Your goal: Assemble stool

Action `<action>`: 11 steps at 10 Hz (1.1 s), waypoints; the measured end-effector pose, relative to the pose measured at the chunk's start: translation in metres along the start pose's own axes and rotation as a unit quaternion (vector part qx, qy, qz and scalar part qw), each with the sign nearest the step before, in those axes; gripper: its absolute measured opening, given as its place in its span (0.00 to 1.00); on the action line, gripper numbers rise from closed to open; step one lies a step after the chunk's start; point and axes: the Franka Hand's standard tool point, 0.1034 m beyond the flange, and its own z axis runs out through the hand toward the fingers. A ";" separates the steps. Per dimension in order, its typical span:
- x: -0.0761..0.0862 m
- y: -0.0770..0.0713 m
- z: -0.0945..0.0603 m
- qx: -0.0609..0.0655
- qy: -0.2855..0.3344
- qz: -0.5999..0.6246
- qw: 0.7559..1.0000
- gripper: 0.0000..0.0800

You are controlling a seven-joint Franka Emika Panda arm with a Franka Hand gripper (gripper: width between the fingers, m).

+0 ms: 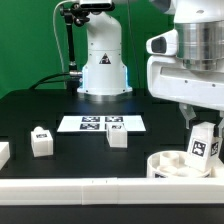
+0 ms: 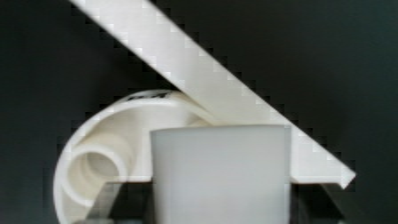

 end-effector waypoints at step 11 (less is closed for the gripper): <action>-0.001 -0.002 -0.001 0.010 -0.024 0.274 0.961 0.42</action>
Offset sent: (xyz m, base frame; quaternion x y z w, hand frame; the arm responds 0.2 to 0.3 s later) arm -0.0021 0.0036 0.0010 0.0073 -0.0271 0.1560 0.9874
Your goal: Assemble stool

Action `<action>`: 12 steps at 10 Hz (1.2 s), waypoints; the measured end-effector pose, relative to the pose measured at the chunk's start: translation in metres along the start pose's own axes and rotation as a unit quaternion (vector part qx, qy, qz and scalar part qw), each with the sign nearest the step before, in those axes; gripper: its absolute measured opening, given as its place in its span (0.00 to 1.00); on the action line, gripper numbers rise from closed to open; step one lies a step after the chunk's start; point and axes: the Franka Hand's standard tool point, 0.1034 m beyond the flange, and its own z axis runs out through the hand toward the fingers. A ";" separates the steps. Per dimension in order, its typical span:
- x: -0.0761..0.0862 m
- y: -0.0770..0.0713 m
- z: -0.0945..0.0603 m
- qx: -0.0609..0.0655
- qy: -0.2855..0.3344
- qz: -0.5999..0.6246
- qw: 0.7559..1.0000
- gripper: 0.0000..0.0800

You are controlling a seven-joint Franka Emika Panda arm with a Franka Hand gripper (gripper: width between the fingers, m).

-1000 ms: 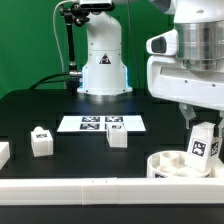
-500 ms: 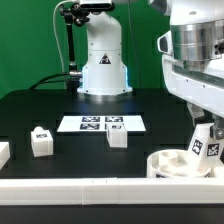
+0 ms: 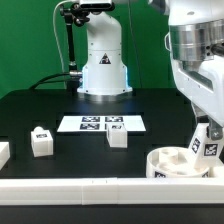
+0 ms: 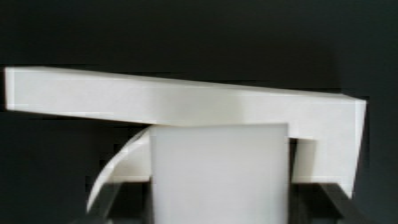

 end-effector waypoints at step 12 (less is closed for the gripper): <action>-0.005 0.003 -0.029 -0.025 -0.005 -0.090 0.996 0.81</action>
Offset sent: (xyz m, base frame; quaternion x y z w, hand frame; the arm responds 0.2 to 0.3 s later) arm 0.0000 0.0000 0.0000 0.0000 0.0000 0.0000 1.0000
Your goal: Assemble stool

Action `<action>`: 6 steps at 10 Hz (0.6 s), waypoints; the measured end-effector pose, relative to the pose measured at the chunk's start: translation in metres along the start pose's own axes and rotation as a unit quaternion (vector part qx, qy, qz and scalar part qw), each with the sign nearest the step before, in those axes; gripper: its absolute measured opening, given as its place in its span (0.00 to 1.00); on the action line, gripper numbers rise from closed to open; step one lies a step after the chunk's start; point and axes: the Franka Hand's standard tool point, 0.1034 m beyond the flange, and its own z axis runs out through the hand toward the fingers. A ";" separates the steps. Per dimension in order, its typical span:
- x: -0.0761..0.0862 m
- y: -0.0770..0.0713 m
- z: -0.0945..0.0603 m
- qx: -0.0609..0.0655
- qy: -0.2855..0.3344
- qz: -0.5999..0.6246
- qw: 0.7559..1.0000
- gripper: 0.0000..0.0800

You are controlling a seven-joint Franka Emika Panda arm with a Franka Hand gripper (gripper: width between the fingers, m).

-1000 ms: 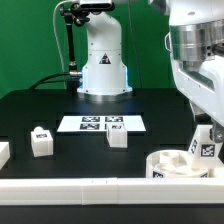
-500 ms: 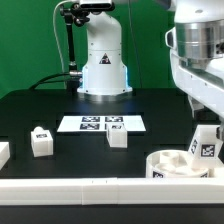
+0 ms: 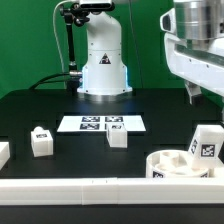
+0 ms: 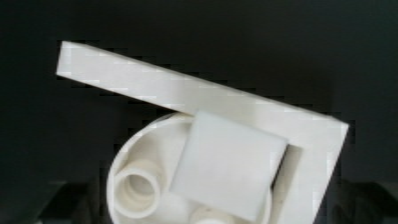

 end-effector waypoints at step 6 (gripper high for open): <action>0.020 0.017 -0.014 -0.004 0.007 -0.207 0.978 0.81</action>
Offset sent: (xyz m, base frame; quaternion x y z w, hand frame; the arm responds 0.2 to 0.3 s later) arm -0.0042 -0.0199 0.0066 -0.0998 0.0379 -0.3501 0.9306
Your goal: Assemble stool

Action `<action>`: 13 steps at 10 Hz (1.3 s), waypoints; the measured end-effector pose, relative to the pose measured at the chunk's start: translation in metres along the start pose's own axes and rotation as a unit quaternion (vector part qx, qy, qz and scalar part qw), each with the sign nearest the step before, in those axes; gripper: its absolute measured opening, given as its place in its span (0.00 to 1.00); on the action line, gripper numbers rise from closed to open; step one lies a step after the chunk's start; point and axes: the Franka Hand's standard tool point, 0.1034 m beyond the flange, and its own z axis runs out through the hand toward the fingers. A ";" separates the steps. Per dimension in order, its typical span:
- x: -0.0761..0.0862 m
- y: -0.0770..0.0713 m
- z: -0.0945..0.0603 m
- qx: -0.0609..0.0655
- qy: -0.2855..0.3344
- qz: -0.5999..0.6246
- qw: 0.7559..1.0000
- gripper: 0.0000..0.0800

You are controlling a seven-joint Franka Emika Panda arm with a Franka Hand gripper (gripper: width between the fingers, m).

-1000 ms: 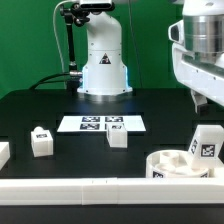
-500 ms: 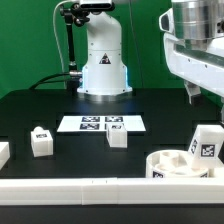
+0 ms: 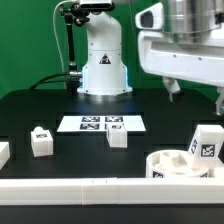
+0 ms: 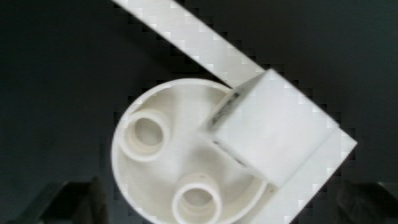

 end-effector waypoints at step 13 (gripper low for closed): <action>0.032 0.068 0.010 -0.012 0.001 -0.183 0.983 0.81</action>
Offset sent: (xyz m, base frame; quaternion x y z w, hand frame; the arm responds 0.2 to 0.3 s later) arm 0.0000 0.0000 0.0000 0.0000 0.0000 0.0000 1.0000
